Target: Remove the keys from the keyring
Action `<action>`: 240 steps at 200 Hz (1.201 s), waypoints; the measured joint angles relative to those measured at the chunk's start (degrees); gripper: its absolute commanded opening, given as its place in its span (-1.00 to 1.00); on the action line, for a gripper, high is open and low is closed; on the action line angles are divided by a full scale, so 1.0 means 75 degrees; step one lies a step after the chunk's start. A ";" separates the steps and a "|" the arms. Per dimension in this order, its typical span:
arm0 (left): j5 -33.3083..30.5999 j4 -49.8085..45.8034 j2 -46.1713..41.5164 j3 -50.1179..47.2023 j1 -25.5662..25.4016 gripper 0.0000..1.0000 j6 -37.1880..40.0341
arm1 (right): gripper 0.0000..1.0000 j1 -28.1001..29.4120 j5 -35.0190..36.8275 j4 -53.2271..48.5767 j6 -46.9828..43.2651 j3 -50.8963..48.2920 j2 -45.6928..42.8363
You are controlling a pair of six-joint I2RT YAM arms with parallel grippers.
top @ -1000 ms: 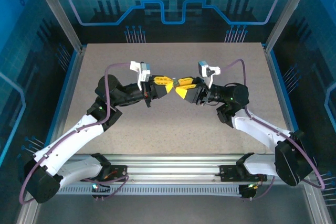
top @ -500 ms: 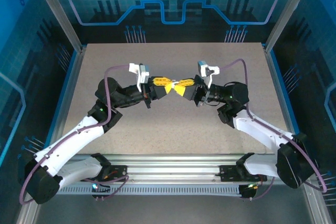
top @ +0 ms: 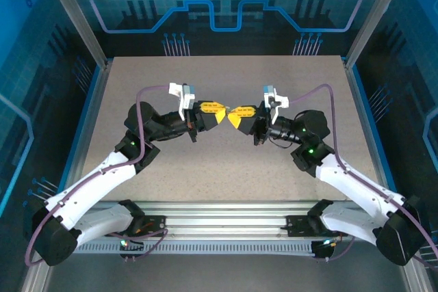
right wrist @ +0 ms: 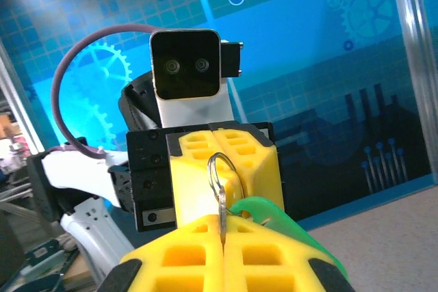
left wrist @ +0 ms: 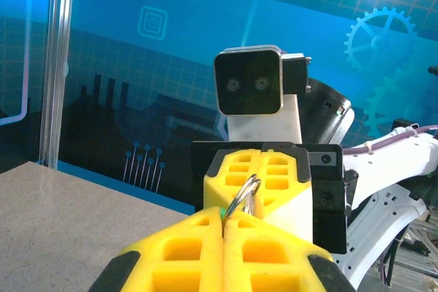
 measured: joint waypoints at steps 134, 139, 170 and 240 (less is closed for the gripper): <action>-0.0592 -0.1571 -0.0003 0.0478 -0.0117 -1.00 0.0134 | -1.00 0.0670 0.1985 -0.1670 -0.2148 0.0000 -0.0624; -0.0615 -0.1620 -0.0003 0.0493 -0.0122 -1.00 0.0152 | -1.00 0.0711 0.2075 -0.1719 -0.2224 0.0000 -0.0644; -0.0793 -0.1947 0.0000 0.0571 -0.0172 -1.00 0.0233 | -1.00 0.0863 0.2559 -0.2025 -0.2594 0.0000 -0.0746; -0.1014 -0.2658 0.0061 0.0880 -0.0254 -1.00 0.0373 | -1.00 0.1343 0.3637 -0.2559 -0.3392 0.0003 -0.0935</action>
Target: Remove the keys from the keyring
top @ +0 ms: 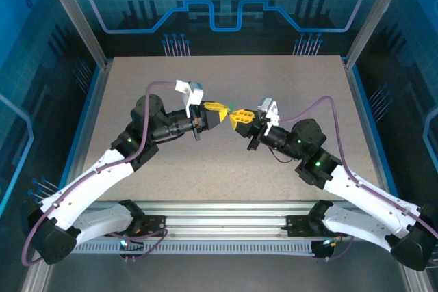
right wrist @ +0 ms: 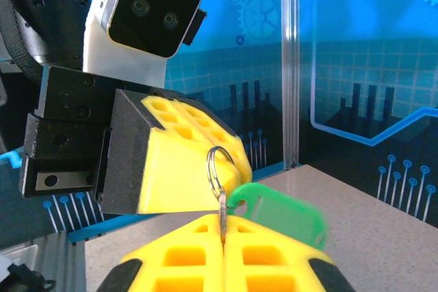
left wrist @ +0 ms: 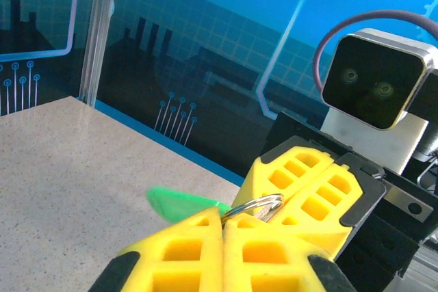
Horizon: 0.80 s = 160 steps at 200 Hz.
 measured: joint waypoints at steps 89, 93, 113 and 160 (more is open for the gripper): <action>-0.0259 -0.0396 0.0076 0.0227 -0.0067 -1.00 0.0181 | -1.00 0.0667 0.1338 -0.0527 -0.1020 0.0230 -0.0038; -0.0256 -0.0399 0.0076 0.0227 -0.0067 -1.00 0.0184 | -1.00 0.0667 0.1346 -0.0536 -0.1040 0.0230 -0.0038; -0.0256 -0.0399 0.0076 0.0227 -0.0076 -1.00 0.0213 | -1.00 0.0656 0.1309 -0.0560 -0.0973 0.0230 -0.0067; -0.0152 -0.0233 0.0067 0.0198 -0.0117 -1.00 0.0230 | -1.00 0.0154 0.0542 -0.0970 -0.0277 0.0455 -0.0154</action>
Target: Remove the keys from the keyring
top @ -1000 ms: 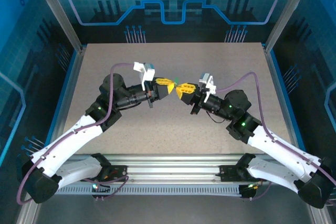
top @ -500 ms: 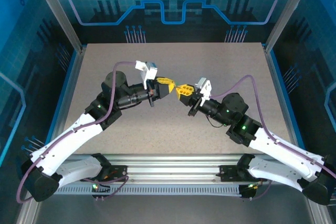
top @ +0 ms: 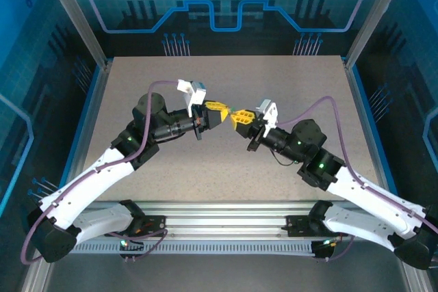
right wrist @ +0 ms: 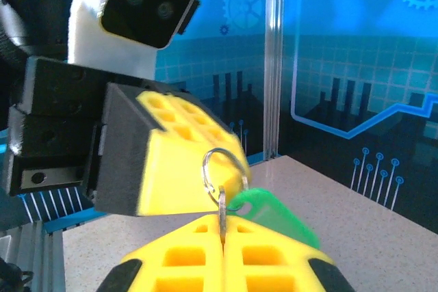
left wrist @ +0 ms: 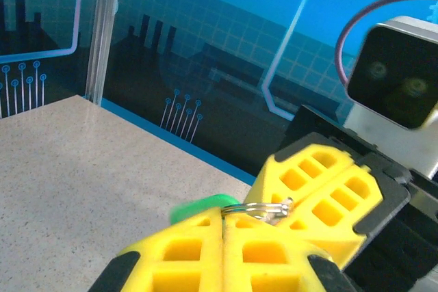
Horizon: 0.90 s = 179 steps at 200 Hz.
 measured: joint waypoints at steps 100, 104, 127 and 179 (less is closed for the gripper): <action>0.0300 0.0554 -0.0341 -0.0583 0.0000 -0.61 -0.0029 | -1.00 -0.0813 -0.1985 -0.1311 0.1370 0.1297 0.0440; 0.0300 0.0557 -0.0370 -0.0592 0.0000 -0.55 -0.0026 | -1.00 -0.0813 -0.2011 -0.1358 0.1376 0.1332 0.0463; 0.0245 0.0676 -0.0545 -0.0720 0.0000 -0.16 0.0003 | -1.00 -0.0813 -0.2101 -0.1824 0.1486 0.1667 0.0615; 0.0216 0.1195 -0.0787 -0.1209 -0.0020 0.13 0.0064 | -1.00 -0.0813 -0.2098 -0.2562 0.1766 0.2294 0.0819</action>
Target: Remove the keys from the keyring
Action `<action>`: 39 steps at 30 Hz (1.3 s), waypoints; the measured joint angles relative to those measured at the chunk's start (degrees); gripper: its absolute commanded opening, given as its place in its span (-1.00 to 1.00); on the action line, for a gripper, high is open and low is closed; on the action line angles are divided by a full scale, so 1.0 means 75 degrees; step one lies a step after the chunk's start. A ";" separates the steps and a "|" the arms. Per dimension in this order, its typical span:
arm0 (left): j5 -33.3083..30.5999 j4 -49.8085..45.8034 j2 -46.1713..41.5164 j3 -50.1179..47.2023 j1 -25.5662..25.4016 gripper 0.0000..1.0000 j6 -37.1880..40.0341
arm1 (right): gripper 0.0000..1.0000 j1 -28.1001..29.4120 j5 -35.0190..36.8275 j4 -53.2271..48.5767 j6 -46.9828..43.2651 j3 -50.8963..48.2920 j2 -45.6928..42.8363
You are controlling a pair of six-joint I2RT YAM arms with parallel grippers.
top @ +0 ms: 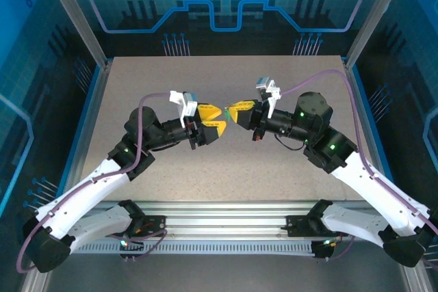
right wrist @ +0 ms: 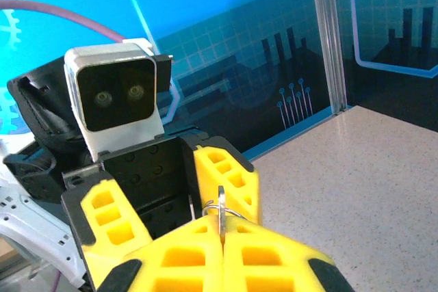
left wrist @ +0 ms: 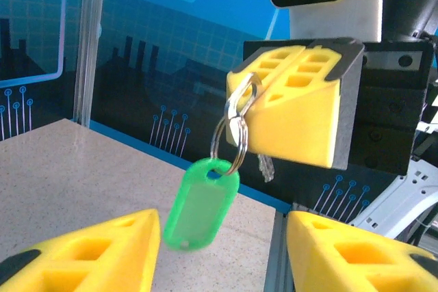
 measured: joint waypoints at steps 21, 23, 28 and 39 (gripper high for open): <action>-0.0085 0.0810 0.0901 0.0385 -0.0338 0.24 0.1128 | -1.00 0.0000 -0.0460 0.0114 0.0557 0.0125 0.0099; -0.0061 0.0833 0.0903 0.0425 -0.0338 0.22 0.1180 | -1.00 -0.0006 -0.0490 0.0172 0.0583 0.0140 0.0099; 0.0000 0.0883 0.0933 0.0530 -0.0376 0.24 0.1230 | -1.00 -0.0003 -0.0685 0.0259 0.0679 0.0140 0.0125; 0.0178 0.0868 0.0933 0.0635 -0.0446 -0.44 0.1399 | -1.00 -0.0032 -0.0702 0.0469 0.0799 0.0140 0.0152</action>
